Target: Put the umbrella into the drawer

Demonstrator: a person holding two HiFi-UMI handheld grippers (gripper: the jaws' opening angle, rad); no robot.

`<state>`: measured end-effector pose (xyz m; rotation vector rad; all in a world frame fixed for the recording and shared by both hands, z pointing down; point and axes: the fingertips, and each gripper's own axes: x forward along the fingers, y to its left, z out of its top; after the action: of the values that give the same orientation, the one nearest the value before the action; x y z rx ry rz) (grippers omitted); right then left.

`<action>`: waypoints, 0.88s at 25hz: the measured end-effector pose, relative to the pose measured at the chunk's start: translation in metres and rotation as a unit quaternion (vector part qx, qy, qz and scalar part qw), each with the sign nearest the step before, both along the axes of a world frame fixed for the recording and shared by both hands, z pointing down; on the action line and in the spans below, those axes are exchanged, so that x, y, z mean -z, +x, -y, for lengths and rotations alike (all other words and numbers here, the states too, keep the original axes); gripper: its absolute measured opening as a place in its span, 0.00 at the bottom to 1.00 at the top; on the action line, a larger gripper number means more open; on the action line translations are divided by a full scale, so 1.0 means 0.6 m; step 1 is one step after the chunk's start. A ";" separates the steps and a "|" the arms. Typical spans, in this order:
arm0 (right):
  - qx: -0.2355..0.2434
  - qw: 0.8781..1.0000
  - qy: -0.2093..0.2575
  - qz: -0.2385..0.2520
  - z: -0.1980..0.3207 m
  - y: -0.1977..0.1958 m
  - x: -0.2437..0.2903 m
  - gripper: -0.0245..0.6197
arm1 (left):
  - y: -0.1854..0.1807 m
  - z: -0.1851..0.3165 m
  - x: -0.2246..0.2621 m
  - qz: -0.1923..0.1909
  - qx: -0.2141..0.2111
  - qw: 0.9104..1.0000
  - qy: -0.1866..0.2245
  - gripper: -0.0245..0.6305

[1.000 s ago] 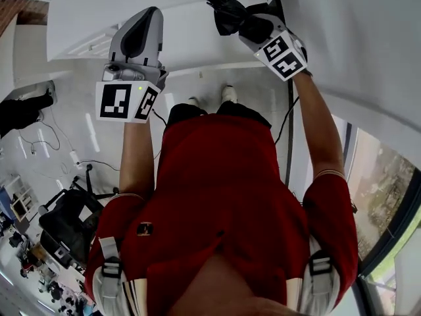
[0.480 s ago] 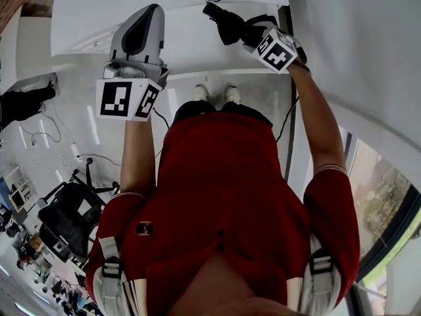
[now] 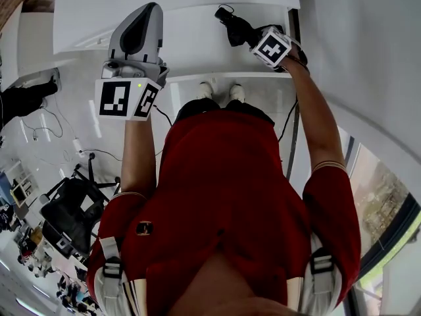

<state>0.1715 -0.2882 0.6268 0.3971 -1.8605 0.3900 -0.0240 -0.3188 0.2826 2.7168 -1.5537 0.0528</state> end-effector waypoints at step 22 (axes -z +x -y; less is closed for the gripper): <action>-0.214 0.973 -0.057 -0.069 0.044 0.041 -0.086 0.43 | -0.037 0.014 -0.015 0.009 0.008 1.000 -0.012 0.05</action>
<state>0.1963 -0.3145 0.6786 0.7322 -1.6018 0.7376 -0.0465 -0.3270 0.2917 2.6919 -1.5699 0.0968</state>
